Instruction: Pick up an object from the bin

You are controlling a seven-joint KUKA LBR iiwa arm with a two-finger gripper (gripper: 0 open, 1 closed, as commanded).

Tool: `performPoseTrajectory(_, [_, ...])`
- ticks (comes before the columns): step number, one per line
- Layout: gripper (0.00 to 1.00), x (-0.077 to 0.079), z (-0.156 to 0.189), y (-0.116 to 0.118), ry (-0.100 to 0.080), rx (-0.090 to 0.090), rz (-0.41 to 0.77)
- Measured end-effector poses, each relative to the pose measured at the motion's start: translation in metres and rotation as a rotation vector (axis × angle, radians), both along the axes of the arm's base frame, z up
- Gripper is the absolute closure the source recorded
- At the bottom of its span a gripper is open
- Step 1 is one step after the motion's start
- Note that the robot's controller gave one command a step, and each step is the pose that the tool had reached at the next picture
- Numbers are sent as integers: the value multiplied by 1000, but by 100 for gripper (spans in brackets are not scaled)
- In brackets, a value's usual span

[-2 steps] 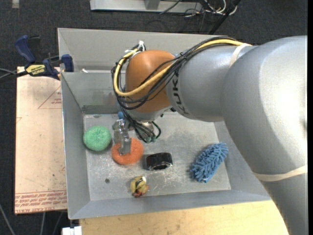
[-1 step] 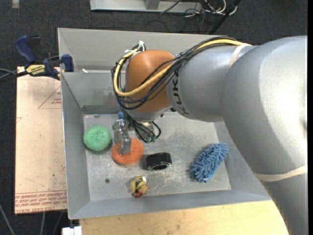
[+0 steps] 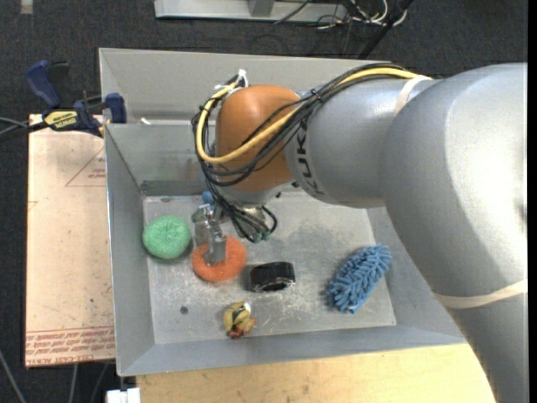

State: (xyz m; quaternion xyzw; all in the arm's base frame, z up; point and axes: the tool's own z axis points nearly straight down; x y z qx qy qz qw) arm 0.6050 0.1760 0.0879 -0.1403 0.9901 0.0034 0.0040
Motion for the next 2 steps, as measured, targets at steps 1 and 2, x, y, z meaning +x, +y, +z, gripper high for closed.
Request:
performPoseTrajectory(1, [100,-4,32,-1,8,-4,54])
performPoseTrajectory(2, [100,-10,208,20,-8,4,-54])
